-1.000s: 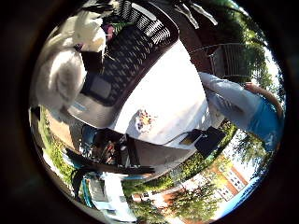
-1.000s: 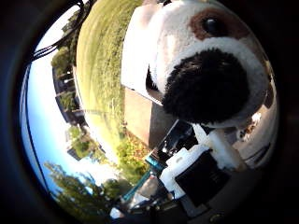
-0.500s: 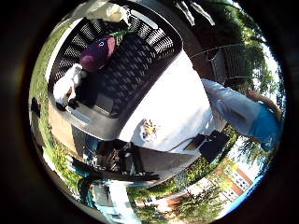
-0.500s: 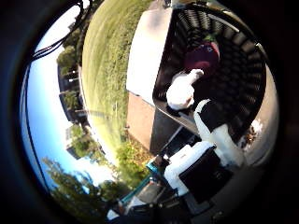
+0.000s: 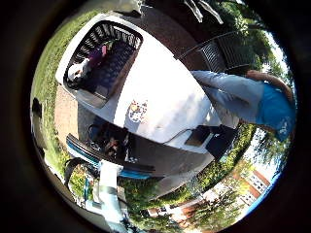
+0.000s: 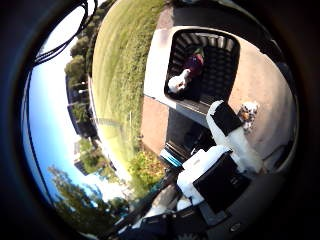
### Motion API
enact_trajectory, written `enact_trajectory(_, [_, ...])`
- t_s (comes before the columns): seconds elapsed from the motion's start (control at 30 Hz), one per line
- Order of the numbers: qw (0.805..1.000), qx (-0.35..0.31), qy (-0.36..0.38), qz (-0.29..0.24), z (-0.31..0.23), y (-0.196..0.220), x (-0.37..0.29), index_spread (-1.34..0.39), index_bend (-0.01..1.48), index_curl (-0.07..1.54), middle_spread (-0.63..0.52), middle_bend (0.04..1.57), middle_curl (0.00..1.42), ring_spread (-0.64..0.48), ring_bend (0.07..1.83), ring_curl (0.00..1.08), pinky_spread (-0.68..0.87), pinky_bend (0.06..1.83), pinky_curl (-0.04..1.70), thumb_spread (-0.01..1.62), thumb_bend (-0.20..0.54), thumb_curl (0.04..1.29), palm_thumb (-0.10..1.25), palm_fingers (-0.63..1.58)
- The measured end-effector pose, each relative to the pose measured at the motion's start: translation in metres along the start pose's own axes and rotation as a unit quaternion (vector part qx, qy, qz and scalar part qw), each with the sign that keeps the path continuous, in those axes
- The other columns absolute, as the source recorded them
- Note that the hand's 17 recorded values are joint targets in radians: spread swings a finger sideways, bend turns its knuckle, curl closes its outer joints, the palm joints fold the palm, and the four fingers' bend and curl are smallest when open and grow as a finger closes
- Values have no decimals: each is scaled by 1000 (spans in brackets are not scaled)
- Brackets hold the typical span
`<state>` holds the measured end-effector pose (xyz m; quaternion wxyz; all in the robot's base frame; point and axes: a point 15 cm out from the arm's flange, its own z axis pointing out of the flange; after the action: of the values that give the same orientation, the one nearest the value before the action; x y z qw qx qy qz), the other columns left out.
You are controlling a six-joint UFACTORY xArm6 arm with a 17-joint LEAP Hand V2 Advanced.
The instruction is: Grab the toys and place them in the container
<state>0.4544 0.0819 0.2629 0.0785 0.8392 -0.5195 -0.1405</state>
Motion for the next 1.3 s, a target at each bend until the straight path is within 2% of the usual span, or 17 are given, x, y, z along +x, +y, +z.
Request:
enact_trajectory(0.17, [999, -31, 8, 41, 43, 36, 49, -222, 156, 355, 56, 184, 348, 267, 374, 297, 421, 430, 312, 1202, -35, 447, 764, 95])
enact_trajectory(0.43, [996, -4, 26, 88, 136, 53, 108, -170, 153, 312, 72, 183, 347, 275, 363, 303, 422, 461, 306, 1192, -30, 422, 682, 129])
enact_trajectory(0.63, [991, -25, -2, 128, 192, 63, 145, -153, 148, 285, 69, 183, 347, 279, 367, 309, 428, 484, 300, 1186, -26, 412, 669, 132])
enact_trajectory(0.73, [991, -29, -5, 131, 197, 62, 147, -149, 150, 278, 71, 184, 347, 279, 369, 312, 429, 486, 297, 1184, -28, 409, 664, 133])
enact_trajectory(0.9, [990, -59, -12, 131, 239, 43, 143, -139, 146, 264, 96, 170, 340, 287, 367, 317, 436, 514, 299, 1180, -32, 395, 639, 86])
enact_trajectory(1.13, [986, -37, -17, 162, 294, 20, 177, -127, 153, 252, 112, 177, 333, 292, 380, 319, 444, 537, 292, 1169, -33, 373, 598, 94])
enact_trajectory(1.3, [986, -45, -15, 160, 317, -4, 179, -84, 160, 250, 113, 174, 329, 296, 405, 322, 450, 567, 288, 1157, -29, 361, 593, 146])
